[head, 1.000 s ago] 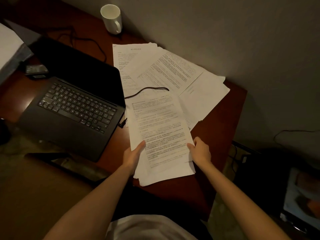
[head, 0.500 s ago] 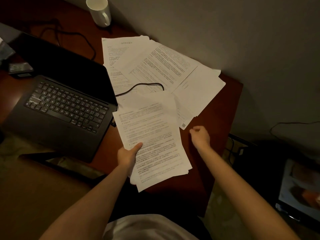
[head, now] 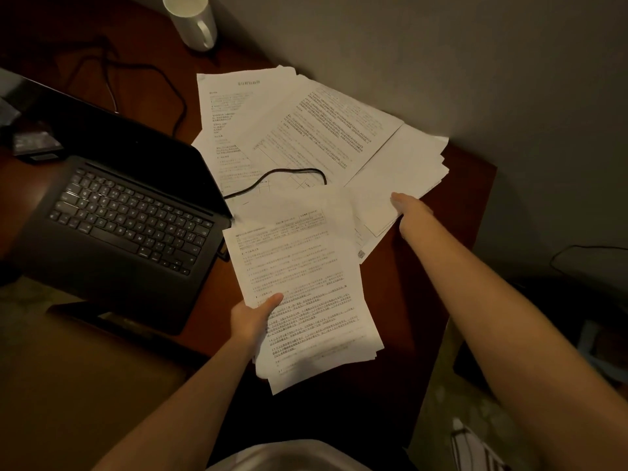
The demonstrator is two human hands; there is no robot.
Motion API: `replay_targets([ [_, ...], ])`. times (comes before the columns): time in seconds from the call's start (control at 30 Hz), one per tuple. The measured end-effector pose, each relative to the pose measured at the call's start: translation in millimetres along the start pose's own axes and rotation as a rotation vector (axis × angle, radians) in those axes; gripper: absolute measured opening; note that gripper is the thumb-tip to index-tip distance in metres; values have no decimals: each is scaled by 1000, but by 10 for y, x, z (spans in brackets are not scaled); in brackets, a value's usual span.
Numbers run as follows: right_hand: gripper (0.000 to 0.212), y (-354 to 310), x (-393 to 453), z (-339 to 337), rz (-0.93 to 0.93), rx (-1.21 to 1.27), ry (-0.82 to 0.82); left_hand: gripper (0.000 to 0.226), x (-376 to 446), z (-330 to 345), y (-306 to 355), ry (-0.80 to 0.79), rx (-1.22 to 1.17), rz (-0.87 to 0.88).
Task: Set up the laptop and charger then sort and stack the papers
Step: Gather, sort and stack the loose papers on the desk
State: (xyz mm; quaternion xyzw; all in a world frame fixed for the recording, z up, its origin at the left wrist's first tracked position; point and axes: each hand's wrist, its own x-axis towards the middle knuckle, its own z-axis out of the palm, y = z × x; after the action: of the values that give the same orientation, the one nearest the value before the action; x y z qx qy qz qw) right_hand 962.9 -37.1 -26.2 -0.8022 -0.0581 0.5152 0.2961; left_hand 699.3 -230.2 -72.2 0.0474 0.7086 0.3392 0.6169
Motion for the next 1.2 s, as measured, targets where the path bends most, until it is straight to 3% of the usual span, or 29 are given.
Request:
replay_targets([
  [0.1,47,-69,46,34,23,44,83,25,4,4,-24,-8,-1,0],
  [0.27,21,-60,56,-86,-60,67,21,30,-15,12,1,-15,-1,3],
  [0.33,12,-48,56,-168,-207,-87,96,33,-21,15,7,-14,-9,-1],
  [0.47,17,-15,-34,-399,-585,-479,326,26,-32,17,16,-26,2,7],
  [0.57,22,39,-84,-587,-583,-962,345,28,-72,21,25,-36,7,37],
  [0.7,19,94,-203,-808,-613,-1148,394,26,-170,43,54,-41,13,80],
  [0.73,21,112,-258,-854,-682,-1111,411,24,-184,46,54,-41,14,81],
  [0.8,29,123,-434,-935,-782,-802,417,22,-198,40,58,-44,21,83],
  [0.87,35,120,-647,-1044,-734,-401,435,22,-202,25,60,-49,40,88],
  [1.03,28,422,-1168,-1342,-611,51,538,29,-234,10,69,-44,68,94],
  [1.13,16,800,-1332,-1253,-419,435,371,23,-260,-4,73,-60,80,95],
  [1.2,14,1055,-1362,-986,-302,525,204,21,-288,-4,80,-64,69,69],
])
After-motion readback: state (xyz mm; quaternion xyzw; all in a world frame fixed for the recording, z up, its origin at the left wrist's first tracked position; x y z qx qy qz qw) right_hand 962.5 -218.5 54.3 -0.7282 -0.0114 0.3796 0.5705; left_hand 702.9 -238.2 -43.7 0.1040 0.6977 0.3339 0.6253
